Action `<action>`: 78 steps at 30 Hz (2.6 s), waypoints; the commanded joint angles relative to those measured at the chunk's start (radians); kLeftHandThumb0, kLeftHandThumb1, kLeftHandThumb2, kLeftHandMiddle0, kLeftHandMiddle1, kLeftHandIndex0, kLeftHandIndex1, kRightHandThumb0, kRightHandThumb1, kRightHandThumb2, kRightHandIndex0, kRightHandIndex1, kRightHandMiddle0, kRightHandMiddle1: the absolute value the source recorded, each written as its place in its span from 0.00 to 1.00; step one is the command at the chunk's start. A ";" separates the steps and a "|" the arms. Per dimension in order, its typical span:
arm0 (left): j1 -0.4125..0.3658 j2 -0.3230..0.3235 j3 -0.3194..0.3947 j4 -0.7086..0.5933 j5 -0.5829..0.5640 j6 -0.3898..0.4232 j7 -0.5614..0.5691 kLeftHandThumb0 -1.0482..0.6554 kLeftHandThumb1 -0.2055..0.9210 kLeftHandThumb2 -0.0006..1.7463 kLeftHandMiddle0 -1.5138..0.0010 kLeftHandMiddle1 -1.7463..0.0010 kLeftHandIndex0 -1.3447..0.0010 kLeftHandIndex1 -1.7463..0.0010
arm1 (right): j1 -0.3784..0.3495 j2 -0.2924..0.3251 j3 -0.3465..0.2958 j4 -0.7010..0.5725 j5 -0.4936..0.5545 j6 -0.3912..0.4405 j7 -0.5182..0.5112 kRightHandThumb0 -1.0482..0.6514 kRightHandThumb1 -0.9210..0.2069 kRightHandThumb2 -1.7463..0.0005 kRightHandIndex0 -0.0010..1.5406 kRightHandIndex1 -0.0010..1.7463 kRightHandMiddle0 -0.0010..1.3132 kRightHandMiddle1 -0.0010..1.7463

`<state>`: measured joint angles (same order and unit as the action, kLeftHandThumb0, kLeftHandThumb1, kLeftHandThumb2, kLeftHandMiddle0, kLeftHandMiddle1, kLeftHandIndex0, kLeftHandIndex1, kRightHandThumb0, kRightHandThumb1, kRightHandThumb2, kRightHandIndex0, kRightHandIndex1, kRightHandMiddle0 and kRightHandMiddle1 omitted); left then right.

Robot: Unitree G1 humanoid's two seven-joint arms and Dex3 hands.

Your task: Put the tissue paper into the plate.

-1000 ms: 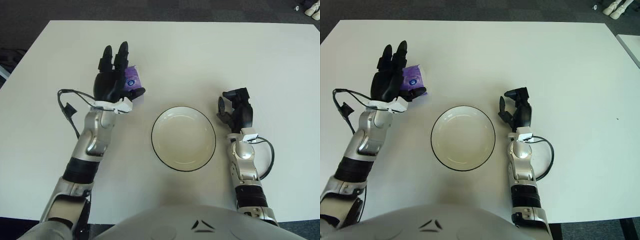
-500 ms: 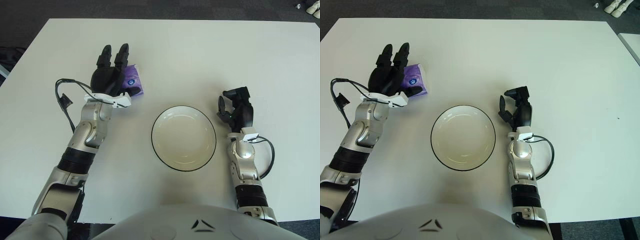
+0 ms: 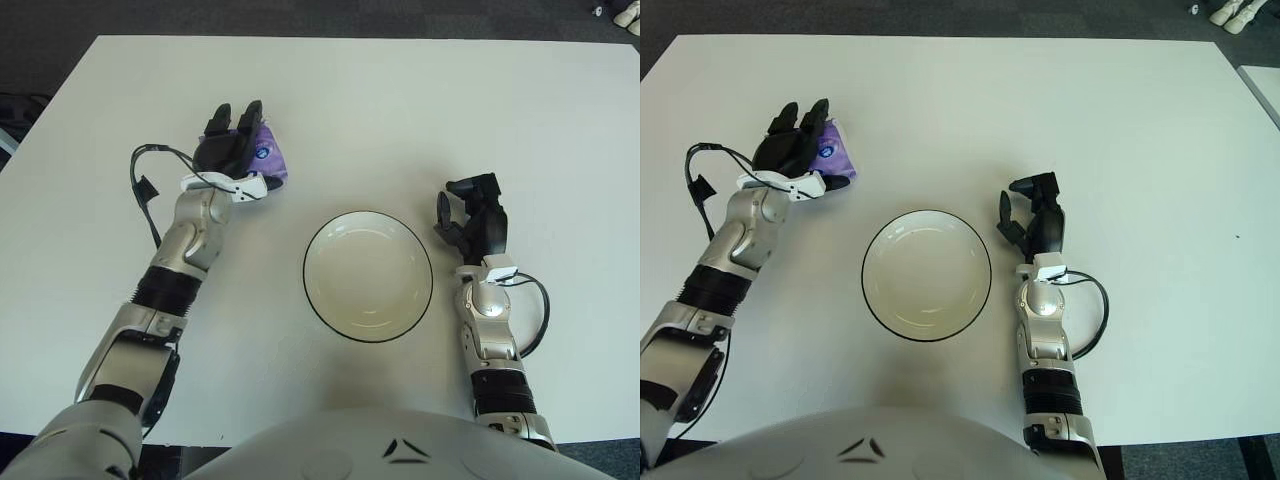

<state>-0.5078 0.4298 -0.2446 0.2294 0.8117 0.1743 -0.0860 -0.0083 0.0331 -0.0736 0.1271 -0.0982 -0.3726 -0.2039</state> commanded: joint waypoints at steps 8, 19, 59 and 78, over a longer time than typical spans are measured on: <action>-0.024 0.006 -0.062 0.027 -0.008 0.046 -0.112 0.00 0.76 0.25 1.00 1.00 1.00 1.00 | 0.070 0.012 -0.003 0.062 0.004 0.019 -0.010 0.40 0.13 0.58 0.34 0.68 0.21 1.00; -0.039 -0.008 -0.104 0.103 -0.038 -0.001 -0.118 0.01 0.76 0.25 1.00 1.00 1.00 1.00 | 0.077 0.010 0.000 0.058 0.007 0.014 0.001 0.40 0.15 0.56 0.34 0.66 0.22 1.00; -0.061 -0.062 -0.216 0.320 -0.102 -0.096 -0.223 0.05 0.67 0.34 1.00 1.00 1.00 1.00 | 0.100 0.028 -0.006 -0.017 -0.007 0.127 -0.033 0.39 0.19 0.52 0.39 0.71 0.25 1.00; -0.088 -0.094 -0.211 0.489 -0.110 -0.151 -0.132 0.30 0.41 0.60 0.97 0.18 1.00 0.35 | 0.108 0.032 -0.003 -0.030 -0.006 0.113 -0.029 0.39 0.18 0.53 0.38 0.71 0.24 1.00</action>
<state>-0.7338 0.4018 -0.4000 0.5980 0.7335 0.0328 -0.1797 0.0432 0.0581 -0.0783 0.0521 -0.1047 -0.2879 -0.2329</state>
